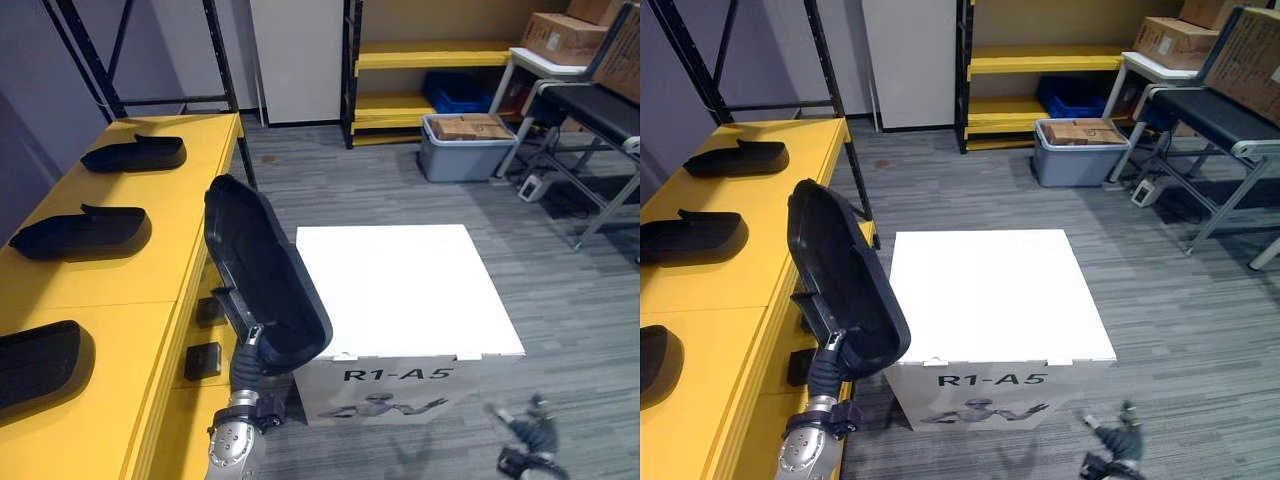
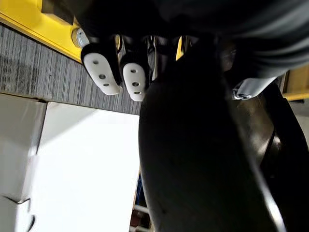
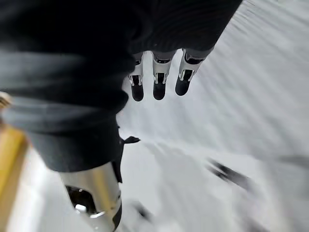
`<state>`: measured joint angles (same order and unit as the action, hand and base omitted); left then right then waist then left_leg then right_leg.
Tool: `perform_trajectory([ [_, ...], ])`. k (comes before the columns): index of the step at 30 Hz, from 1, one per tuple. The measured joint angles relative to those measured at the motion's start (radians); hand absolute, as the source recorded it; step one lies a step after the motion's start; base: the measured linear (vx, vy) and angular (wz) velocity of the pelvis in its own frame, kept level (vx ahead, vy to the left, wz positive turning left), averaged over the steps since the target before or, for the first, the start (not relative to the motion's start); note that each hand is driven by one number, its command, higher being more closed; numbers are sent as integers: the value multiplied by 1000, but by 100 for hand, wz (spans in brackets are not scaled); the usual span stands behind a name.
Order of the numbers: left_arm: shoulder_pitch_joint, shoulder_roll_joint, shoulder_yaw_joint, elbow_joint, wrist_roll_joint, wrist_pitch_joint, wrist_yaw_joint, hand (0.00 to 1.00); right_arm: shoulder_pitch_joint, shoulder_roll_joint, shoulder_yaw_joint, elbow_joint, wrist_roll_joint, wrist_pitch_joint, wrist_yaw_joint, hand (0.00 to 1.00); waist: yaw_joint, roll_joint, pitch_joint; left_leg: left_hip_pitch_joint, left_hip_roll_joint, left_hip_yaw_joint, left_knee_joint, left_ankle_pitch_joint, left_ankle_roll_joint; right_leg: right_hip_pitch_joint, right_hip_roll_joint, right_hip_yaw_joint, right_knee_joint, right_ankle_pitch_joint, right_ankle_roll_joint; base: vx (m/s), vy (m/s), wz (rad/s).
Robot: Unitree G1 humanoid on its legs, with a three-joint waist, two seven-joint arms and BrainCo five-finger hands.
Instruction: Walk over and take plastic housings, then place them on the shelf
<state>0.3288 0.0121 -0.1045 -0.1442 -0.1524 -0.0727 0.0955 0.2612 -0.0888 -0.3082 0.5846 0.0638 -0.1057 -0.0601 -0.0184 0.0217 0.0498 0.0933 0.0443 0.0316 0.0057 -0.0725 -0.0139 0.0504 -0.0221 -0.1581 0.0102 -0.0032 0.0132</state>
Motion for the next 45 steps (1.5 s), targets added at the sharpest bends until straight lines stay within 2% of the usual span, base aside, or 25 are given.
perform_trajectory([
  [3,4,11,3,0,1,0,-14,100,10,28,77,105,-23,9,48,0,6,1,0,0,-3,-15,0,2,1,7,-4,-18,0,-1,2,-10,7,13],
  [9,27,2,0,1,2,0,-16,100,-12,24,135,188,-95,22,73,0,22,-4,3,-1,-26,-63,2,7,9,15,-30,-65,35,-33,13,-19,22,28],
  [13,25,-1,-23,-16,19,0,-11,100,-26,6,196,211,-133,26,71,0,44,-42,20,-43,-76,-186,58,-2,18,-54,-108,-121,289,-166,36,-5,3,92],
  [15,11,3,-45,-25,25,0,-7,100,-28,7,204,205,-137,26,66,0,45,-50,24,-84,-99,-266,81,6,19,-88,-105,15,355,-181,24,28,34,144],
  [16,10,3,-56,-45,35,-1,-6,100,-28,10,223,204,-146,27,62,0,50,-70,25,-108,-121,-318,89,11,18,-89,-118,47,365,-213,30,55,-33,128],
  [17,5,1,-56,-56,38,-4,2,100,-28,13,249,198,-149,27,60,0,73,-91,26,-131,-147,-348,109,11,16,-82,-141,34,359,-249,46,54,-64,113],
  [18,0,-2,-56,-56,38,-4,6,100,-31,14,256,190,-149,27,60,0,89,-91,26,-145,-161,-367,125,12,13,-79,-147,21,354,-257,52,45,-101,100],
  [21,-5,-24,-62,-109,37,-3,12,100,-43,18,281,162,-149,28,49,0,99,-71,43,-214,-188,-452,221,13,-4,-27,-152,-99,328,-258,54,21,-119,141],
  [22,-5,-31,-62,-150,37,-8,19,100,-63,19,288,148,-149,27,42,0,123,-70,53,-234,-188,-456,238,16,-14,-19,-146,-124,311,-258,54,-15,-103,73],
  [24,-15,-44,-47,-187,30,-22,33,100,-110,13,282,126,-149,25,27,0,128,-64,69,-279,-185,-405,246,44,-55,-18,-152,-176,300,-256,50,-86,-67,86],
  [26,-21,-50,-33,-208,22,-35,38,100,-149,18,268,128,-150,28,15,0,132,-58,75,-327,-86,-126,242,14,28,-18,-146,-242,288,-245,35,-97,-31,91],
  [27,-27,-50,-37,-209,18,-37,47,100,-148,17,269,116,-152,28,8,0,128,-53,73,-385,2,68,396,-54,82,-8,-146,-290,290,-245,35,-22,-11,83],
  [28,-30,-51,-38,-208,18,-37,51,100,-145,17,269,108,-152,28,5,0,123,-48,73,-401,42,138,459,-69,106,5,-147,-317,294,-245,35,53,32,109],
  [29,-32,-56,-46,-206,18,-38,54,100,-139,7,267,107,-152,29,0,0,110,-24,65,-402,76,209,497,-15,112,18,-140,-358,329,-250,37,50,97,137],
  [30,-46,-52,-64,-196,18,-39,55,100,-140,8,250,118,-152,31,-1,0,82,-16,62,-387,37,192,419,10,93,9,-147,-372,328,-267,10,-4,112,151],
  [31,-59,-50,-64,-187,20,-41,55,100,-146,10,241,132,-152,30,-4,0,73,-23,57,-351,-3,149,305,36,62,8,-140,-371,279,-269,-3,-100,97,191],
  [32,-103,-43,-58,-155,20,-47,56,100,-159,19,230,173,-152,30,-10,0,48,-51,53,-335,-38,172,227,19,76,20,-181,-432,228,-234,45,-65,79,143],
  [33,-117,-48,-57,-139,20,-48,64,100,-182,4,232,199,-151,34,-12,0,70,-26,58,-312,-3,181,273,12,53,32,-174,-447,219,-216,56,5,72,115],
  [34,-122,-51,-51,-130,21,-49,69,100,-189,1,229,210,-151,34,-13,0,71,-15,64,-292,-14,161,240,11,44,44,-171,-451,215,-210,66,55,92,48],
  [36,-122,-43,-33,-105,23,-48,80,100,-192,21,238,230,-151,35,-12,0,77,-16,66,-272,-40,150,226,27,48,81,-181,-460,186,-188,70,34,97,38],
  [39,-113,-42,-34,-104,41,-48,82,100,-201,33,237,281,-152,38,-6,0,88,-18,69,-275,-61,122,273,-2,60,109,-201,-472,206,-180,78,7,137,34],
  [41,-96,-45,-37,-106,67,-48,82,100,-210,27,234,295,-153,45,-6,0,82,-13,86,-263,-72,95,310,-47,68,92,-246,-457,353,-204,67,-17,153,29],
  [42,-91,-45,-45,-106,79,-46,82,100,-201,26,231,286,-153,47,-5,0,75,-11,96,-256,-84,74,319,-57,76,63,-273,-417,460,-213,48,-26,154,72],
  [43,-89,-33,-66,-106,92,-41,81,100,-177,32,233,277,-153,48,-2,0,59,-18,107,-243,-110,31,314,-61,84,-19,-282,-262,613,-241,18,-9,129,93],
  [45,-91,-32,-69,-108,105,-40,81,100,-138,49,233,240,-153,48,2,0,54,-36,106,-240,-129,-16,306,-61,84,-80,-230,-83,646,-288,30,14,49,84],
])
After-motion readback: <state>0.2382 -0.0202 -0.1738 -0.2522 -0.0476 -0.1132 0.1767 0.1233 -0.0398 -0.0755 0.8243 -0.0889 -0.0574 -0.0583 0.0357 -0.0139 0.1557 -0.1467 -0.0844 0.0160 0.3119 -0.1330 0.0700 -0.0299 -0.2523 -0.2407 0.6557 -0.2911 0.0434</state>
